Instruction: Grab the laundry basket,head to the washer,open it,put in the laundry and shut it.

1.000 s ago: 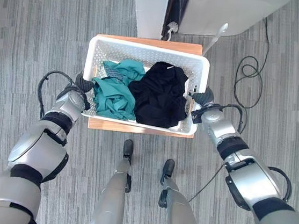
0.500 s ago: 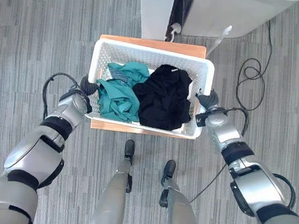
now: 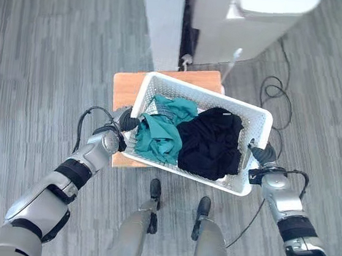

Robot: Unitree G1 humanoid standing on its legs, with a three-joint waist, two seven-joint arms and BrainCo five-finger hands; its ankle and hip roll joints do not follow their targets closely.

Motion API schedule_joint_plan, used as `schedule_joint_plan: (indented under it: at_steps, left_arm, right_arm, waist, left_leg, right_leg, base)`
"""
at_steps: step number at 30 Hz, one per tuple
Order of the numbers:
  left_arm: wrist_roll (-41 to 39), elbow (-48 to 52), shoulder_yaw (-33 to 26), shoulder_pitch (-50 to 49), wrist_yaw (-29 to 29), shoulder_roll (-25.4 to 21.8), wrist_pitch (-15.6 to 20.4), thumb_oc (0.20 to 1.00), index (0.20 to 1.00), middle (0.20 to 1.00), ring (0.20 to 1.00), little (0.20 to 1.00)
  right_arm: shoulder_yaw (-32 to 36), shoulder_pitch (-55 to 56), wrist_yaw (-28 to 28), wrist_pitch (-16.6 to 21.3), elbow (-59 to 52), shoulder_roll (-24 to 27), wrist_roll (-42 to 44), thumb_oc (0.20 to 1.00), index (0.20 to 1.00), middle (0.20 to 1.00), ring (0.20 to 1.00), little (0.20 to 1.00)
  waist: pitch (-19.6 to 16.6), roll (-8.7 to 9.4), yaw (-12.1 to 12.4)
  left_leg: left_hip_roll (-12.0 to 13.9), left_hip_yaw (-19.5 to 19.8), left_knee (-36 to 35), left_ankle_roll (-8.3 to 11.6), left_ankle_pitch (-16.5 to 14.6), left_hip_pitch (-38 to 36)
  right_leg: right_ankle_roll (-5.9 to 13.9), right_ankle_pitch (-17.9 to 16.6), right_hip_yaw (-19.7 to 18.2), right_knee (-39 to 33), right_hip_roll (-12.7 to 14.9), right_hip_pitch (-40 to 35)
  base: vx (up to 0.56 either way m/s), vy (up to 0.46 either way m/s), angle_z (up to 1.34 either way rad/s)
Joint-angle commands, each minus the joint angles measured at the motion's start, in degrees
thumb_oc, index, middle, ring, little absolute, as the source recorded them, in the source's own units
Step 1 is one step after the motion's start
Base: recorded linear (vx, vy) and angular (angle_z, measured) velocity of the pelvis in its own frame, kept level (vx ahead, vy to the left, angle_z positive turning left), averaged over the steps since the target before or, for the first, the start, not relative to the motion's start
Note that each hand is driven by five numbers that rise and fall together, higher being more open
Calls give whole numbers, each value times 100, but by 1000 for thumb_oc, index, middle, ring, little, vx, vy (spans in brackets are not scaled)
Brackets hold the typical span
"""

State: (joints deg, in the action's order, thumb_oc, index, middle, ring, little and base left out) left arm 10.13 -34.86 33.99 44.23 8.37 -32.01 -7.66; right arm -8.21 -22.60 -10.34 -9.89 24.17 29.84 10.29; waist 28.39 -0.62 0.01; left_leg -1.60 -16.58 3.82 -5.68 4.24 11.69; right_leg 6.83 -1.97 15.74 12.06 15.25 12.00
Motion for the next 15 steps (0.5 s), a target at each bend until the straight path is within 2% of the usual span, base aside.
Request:
schedule_joint_plan:
  at_steps: [1,2,3,4,5,7,9,10,12,13,14,15]
  left_arm:
    - [173,-110,-663,-212,35,-303,165,200,200,200,200,200]
    - [133,-3,-902,-547,-34,-525,135,200,200,200,200,200]
    - [136,28,-919,-595,-44,-542,132,200,200,200,200,200]
    - [49,217,-1220,-1065,-100,-766,156,200,200,200,200,200]
    - [-90,422,-1517,-1477,-96,-913,228,200,200,200,200,200]
    - [-148,557,-1671,-1713,-126,-969,269,200,200,200,200,200]
    - [-227,770,-1933,-2098,-163,-1036,315,200,200,200,200,200]
    - [-262,838,-2013,-2173,-176,-1020,328,200,200,200,200,200]
    - [-271,895,-2097,-2197,-151,-1015,356,200,200,200,200,200]
    - [-295,887,-2162,-2215,-137,-988,383,200,200,200,200,200]
    - [-337,890,-2165,-2233,-161,-956,411,200,200,200,200,200]
    - [-339,880,-2163,-2226,-159,-946,414,200,200,200,200,200]
  right_arm:
    - [350,230,264,300,-163,611,-137,200,200,200,200,200]
    - [416,387,415,254,-281,592,-240,200,200,200,200,200]
    - [409,413,424,245,-301,580,-250,200,200,200,200,200]
    - [407,478,521,222,-300,591,-388,200,200,200,200,200]
    - [397,475,582,197,-216,604,-488,200,200,200,200,200]
    - [371,485,634,183,-177,586,-510,200,200,200,200,200]
    - [307,502,680,180,-142,561,-514,200,200,200,200,200]
    - [322,511,695,168,-141,570,-524,200,200,200,200,200]
    - [417,646,698,164,-197,636,-474,200,200,200,200,200]
    - [442,660,724,179,-214,661,-466,200,200,200,200,200]
    - [416,690,794,178,-275,739,-481,200,200,200,200,200]
    - [415,691,796,178,-276,749,-480,200,200,200,200,200]
  waist:
    - [-927,7,217]
    - [-1152,68,343]
    - [-1156,83,356]
    - [-1402,200,540]
    - [-1612,334,721]
    - [-1712,378,811]
    - [-1918,450,973]
    - [-1945,477,994]
    - [-1908,477,919]
    - [-1940,454,896]
    - [-1932,367,858]
    - [-1925,345,871]
  left_leg:
    - [435,58,642,411,-961,46]
    - [517,-201,594,383,-1065,-96]
    - [517,-229,588,389,-1080,-131]
    - [600,-608,519,356,-1043,-197]
    - [703,-981,485,355,-908,-110]
    - [760,-1151,438,373,-841,-74]
    - [909,-1546,316,454,-684,-31]
    - [1012,-1627,332,531,-570,42]
    - [1294,-1673,462,751,-286,158]
    - [1484,-1780,463,848,-185,188]
    - [1841,-1781,449,1054,108,207]
    - [1882,-1777,445,1088,146,199]
  right_leg:
    - [383,34,448,853,602,-61]
    - [439,370,638,1288,572,-451]
    - [441,394,607,1306,576,-455]
    - [448,486,761,1341,527,-925]
    - [501,346,887,1178,532,-1420]
    - [537,243,882,1038,525,-1573]
    - [593,35,836,650,478,-1856]
    - [567,119,720,330,358,-1905]
    - [436,538,387,30,104,-1854]
    - [445,757,396,-164,24,-1936]
    - [329,1154,355,-420,-216,-2001]
    - [294,1176,345,-412,-254,-2001]
  base:
    - [-86,191,-167]
    - [-36,120,-147]
    - [-111,60,-175]
    - [-303,-101,-172]
    - [-302,-94,-126]
    - [-203,-84,-142]
    - [-233,-196,-159]
    - [-219,-293,-139]
    - [-223,-349,-124]
    - [-280,-495,-85]
    - [-211,-390,-92]
    - [-256,-460,-115]
